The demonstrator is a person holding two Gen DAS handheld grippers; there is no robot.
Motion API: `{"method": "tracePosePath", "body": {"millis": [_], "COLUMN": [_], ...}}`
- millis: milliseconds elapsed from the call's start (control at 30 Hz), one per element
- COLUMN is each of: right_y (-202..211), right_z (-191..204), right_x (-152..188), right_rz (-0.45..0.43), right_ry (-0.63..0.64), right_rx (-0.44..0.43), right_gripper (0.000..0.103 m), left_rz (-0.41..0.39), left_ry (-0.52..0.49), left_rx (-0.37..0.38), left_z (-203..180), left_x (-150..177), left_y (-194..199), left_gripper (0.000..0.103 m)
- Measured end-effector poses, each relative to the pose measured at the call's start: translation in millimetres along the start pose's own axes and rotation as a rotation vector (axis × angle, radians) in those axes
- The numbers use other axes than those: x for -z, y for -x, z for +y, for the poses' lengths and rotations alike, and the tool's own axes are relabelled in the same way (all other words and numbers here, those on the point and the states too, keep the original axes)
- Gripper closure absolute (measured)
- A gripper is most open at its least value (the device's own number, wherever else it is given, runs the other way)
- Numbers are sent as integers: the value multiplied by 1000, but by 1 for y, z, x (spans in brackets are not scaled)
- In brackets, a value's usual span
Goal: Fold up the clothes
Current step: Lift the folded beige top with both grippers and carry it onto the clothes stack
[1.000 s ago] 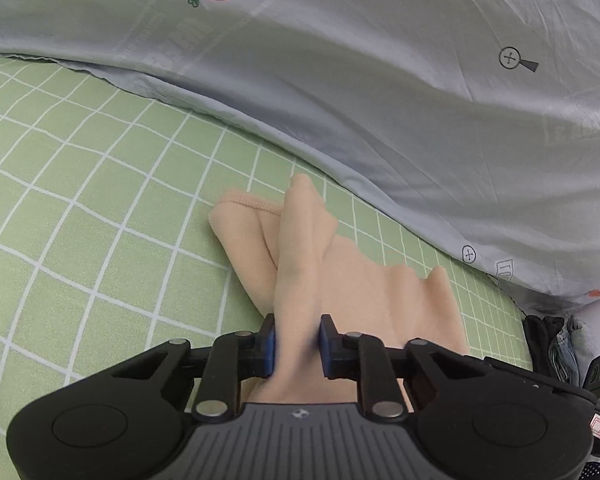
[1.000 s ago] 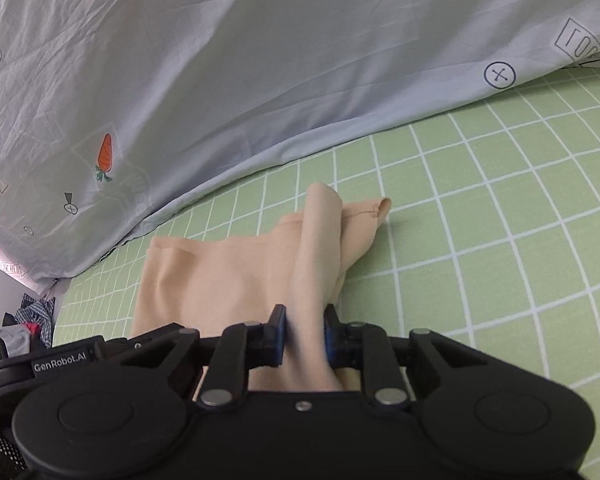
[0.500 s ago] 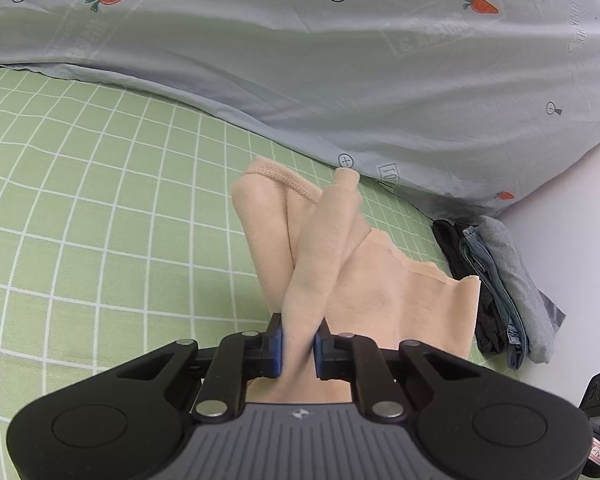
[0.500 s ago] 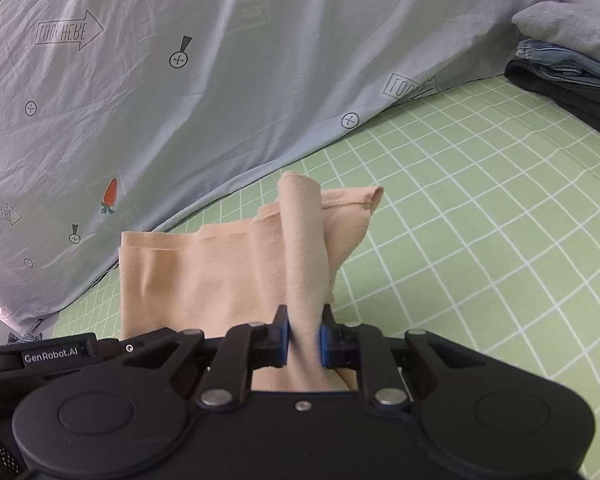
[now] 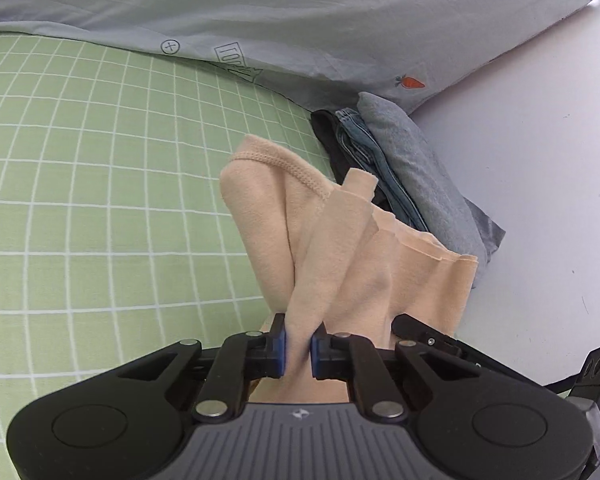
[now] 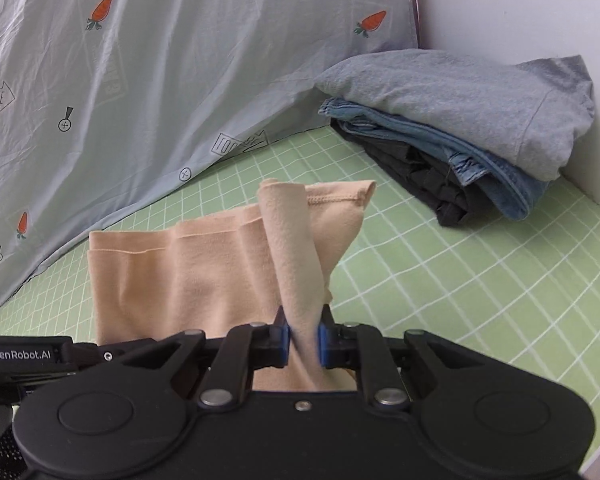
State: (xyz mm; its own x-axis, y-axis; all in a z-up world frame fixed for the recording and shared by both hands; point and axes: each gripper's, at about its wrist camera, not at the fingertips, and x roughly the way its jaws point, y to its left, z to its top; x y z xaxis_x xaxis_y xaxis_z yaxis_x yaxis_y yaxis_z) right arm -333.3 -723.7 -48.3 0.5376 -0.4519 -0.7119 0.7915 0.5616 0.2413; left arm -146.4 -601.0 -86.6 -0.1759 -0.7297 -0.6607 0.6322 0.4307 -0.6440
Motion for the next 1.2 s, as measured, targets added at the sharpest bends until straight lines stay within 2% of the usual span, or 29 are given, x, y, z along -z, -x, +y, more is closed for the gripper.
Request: {"method": "tracePosePath", "body": {"millis": [200,333,467,567,667,733,800,900,967,1067,1167,1200], "right_y": [41,62,63,43,-3,-46,-90,-143,-165,-174,-174,-173], "right_z": [-96,-135,-163,-176,-188,-193,-199,-202,-199,-194,-198,-200], "right_x": [-81,-142,-203,-237,-262,-274,-280,-274,-266,-258,-259,-260], "right_rz": [-18,-49,-133,-200,-209,-195,-155,-65,-26,-28,-25,-23], "right_ry": [79,147,211,245,256,268,259,262,293,337,306,290], "right_rx": [-25,-35,-19,-9,0,32,37,56,96,118,135,139], "right_gripper": [89,89,89,90,90,91,91,91,87,77,59,48], "left_rz": [37,-2,-51,-70,-104,-108,-98,-59,-32,-21,-17,-20], "left_ry": [80,52,48,58,24,42,75,122,170,203,200,181], "left_rx": [73,120,195,222,161,118,79,67,95,146,170,163], "left_z": [-109,-176,-224,-240,-242,-230,-214,-183,-165,-145,-136,-138], "left_x": [-3,-20,-60,-93,-121,-136,-152,-162,-160,-151,-146,-146], "left_y": [-55,-78,-116,-149,-181,-201,-220,-238,-242,-237,-228,-223], "left_gripper": [93,93,93,93,93,94,94,94,92,91,91,88]}}
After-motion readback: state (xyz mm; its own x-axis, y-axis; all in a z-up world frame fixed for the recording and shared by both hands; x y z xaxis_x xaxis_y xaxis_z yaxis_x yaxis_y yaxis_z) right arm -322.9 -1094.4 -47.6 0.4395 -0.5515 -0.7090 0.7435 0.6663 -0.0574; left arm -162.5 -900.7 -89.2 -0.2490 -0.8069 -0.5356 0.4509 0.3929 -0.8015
